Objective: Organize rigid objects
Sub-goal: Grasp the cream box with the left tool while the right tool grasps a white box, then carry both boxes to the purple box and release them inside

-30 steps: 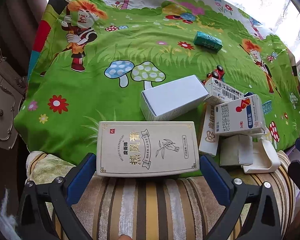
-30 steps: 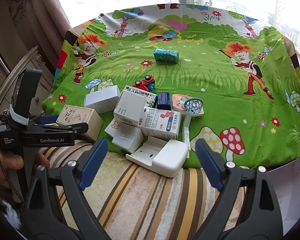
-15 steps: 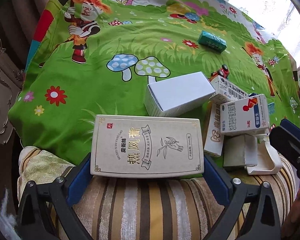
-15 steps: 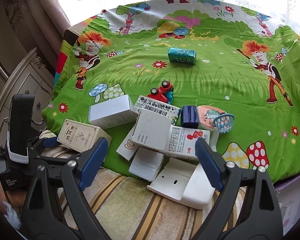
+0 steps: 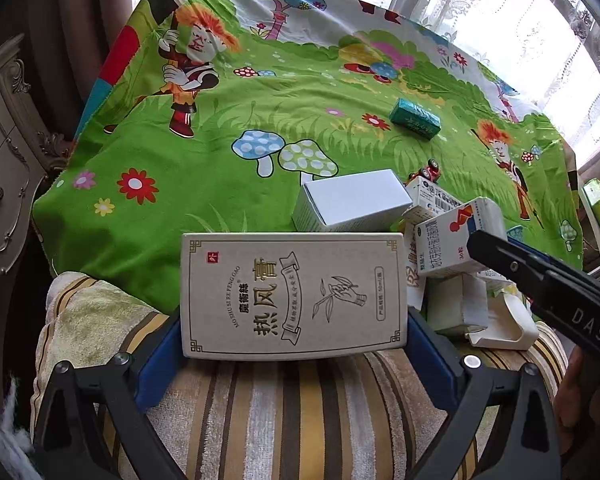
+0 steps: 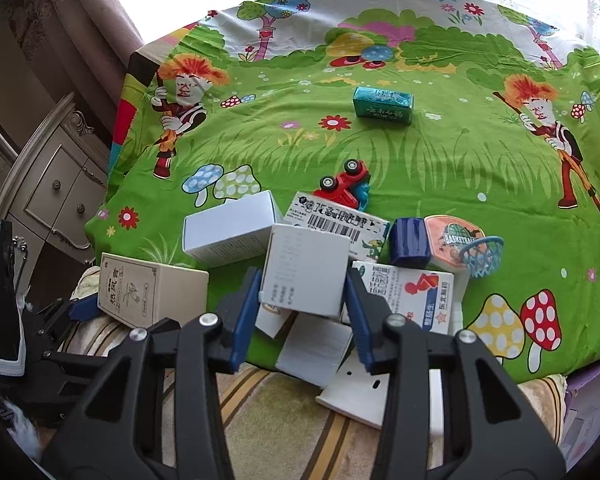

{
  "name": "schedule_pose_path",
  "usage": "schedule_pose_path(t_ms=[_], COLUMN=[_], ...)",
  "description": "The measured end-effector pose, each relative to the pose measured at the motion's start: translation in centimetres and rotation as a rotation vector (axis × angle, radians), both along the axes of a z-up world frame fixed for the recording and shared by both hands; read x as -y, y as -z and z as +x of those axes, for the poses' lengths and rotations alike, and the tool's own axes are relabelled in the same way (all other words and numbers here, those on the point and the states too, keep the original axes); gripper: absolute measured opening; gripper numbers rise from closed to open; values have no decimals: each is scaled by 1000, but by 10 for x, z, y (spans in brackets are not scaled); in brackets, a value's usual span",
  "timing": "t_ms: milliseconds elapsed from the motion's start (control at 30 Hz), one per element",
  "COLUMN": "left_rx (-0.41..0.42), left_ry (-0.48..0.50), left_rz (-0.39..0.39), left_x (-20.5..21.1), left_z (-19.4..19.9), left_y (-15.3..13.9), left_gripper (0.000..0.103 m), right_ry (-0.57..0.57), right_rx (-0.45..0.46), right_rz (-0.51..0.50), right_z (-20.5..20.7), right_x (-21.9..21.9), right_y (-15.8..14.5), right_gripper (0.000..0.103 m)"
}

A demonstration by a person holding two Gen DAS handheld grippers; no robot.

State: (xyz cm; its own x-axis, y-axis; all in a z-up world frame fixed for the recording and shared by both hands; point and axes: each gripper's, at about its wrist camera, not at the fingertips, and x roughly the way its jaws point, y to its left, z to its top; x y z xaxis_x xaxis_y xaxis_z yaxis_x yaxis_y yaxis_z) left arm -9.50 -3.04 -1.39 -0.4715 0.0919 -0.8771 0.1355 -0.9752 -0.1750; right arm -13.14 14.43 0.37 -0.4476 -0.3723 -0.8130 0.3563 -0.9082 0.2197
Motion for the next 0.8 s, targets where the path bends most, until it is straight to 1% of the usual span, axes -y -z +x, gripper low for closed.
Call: schedule_pose_path(t_ms=[267, 467, 633, 800], left_rx=[-99, -137, -180, -206], left_ry=[-15, 10, 46, 116], left_rz=[24, 31, 21, 19], left_x=[2, -10, -25, -51], left_z=[20, 35, 46, 54], left_y=[-18, -28, -40, -49], left_gripper=[100, 100, 100, 100], right_ry=[6, 21, 35, 64], right_rx=[-89, -131, -160, -178], right_rz=[-48, -75, -87, -99], right_z=[19, 40, 58, 78], right_x=[-13, -33, -50, -76], right_y=[-21, -36, -47, -53], right_gripper=[46, 46, 46, 46])
